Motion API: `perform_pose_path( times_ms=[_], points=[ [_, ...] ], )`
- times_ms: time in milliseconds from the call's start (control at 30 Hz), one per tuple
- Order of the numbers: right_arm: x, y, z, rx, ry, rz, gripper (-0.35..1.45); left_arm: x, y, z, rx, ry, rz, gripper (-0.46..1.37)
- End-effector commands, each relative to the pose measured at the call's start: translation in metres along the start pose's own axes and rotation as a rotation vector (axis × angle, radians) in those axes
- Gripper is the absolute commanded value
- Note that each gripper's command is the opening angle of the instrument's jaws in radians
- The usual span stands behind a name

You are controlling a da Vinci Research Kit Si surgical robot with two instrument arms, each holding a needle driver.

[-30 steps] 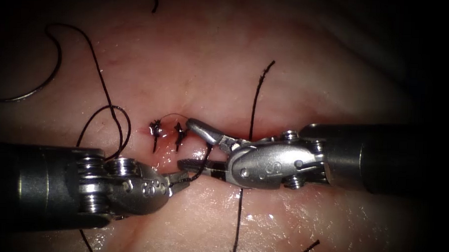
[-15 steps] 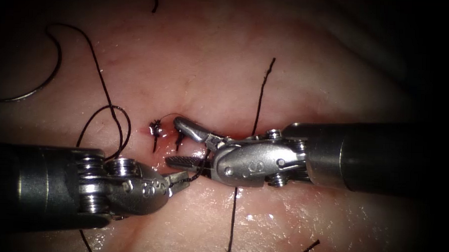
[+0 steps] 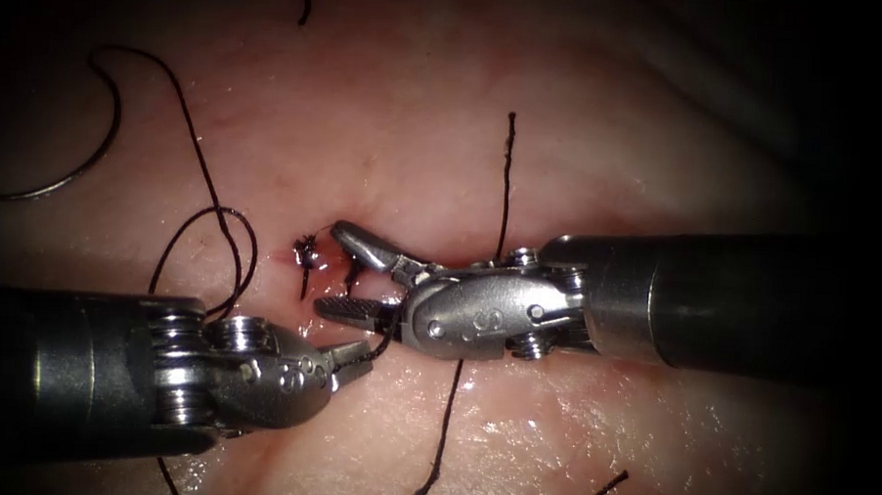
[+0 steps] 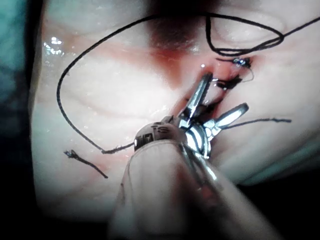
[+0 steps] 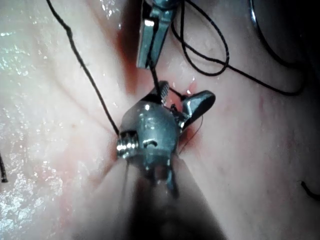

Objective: Wound Closure
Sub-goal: Tension the suture with the left tool while cutting it with the right tool

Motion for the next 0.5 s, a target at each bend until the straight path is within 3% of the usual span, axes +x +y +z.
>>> perform_pose_path(
  times_ms=[33, 367, 433, 500],
  points=[
    [0.0000, 0.0000, 0.0000, 0.003, 0.000, 0.000, 0.94, 0.0000, 0.0000, 0.0001, -0.003, 0.000, 0.000, -0.35],
    [0.0004, -0.0002, 0.0004, -0.001, 0.002, 0.001, 0.78, -0.0001, 0.0001, 0.0002, -0.003, -0.001, 0.006, -0.35],
    [0.0005, -0.0002, 0.0005, -0.001, 0.002, 0.001, 0.67, -0.0001, 0.0001, 0.0002, -0.003, -0.001, 0.005, -0.35],
    [0.0004, -0.0002, 0.0006, -0.005, 0.003, 0.001, 0.28, -0.0001, 0.0000, 0.0002, -0.003, 0.000, 0.005, -0.35]
  ],
)
